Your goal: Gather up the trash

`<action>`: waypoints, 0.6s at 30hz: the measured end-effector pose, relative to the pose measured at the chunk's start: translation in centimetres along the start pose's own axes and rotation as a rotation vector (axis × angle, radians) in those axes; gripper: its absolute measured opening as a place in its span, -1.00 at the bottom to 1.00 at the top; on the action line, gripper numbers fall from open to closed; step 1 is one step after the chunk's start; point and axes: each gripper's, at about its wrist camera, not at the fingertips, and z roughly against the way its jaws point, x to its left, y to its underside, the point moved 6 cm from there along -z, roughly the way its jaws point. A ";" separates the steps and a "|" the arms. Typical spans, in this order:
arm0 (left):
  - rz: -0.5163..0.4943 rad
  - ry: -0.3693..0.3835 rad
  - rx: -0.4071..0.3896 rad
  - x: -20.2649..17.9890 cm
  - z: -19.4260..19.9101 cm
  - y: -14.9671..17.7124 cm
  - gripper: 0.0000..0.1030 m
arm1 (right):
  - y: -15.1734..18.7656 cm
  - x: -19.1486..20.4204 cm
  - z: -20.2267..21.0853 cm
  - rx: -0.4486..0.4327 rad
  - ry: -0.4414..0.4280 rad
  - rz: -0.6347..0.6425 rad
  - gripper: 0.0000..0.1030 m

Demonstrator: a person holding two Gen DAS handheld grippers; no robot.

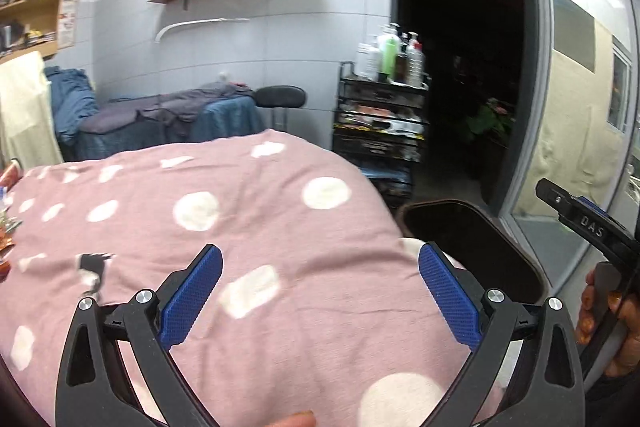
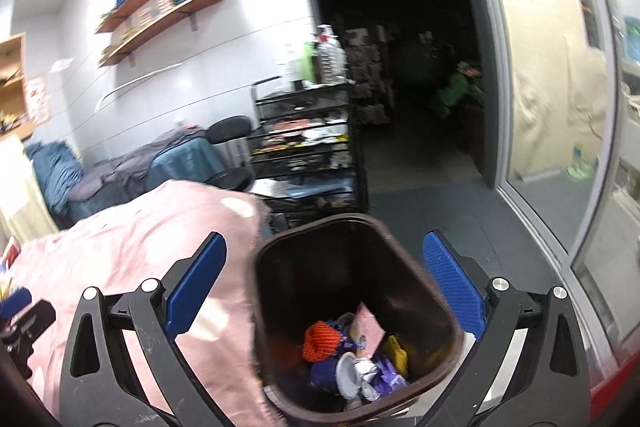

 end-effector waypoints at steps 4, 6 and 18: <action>0.051 -0.049 -0.018 2.1 1.6 0.3 0.89 | 0.6 3.4 1.2 -0.006 -0.063 0.061 0.89; 0.068 -0.088 -0.041 3.1 2.6 0.4 0.89 | 0.9 4.8 1.8 -0.007 -0.094 0.079 0.89; 0.103 -0.216 -0.139 5.9 6.9 1.0 0.89 | 3.4 10.9 5.9 -0.022 -0.254 0.154 0.89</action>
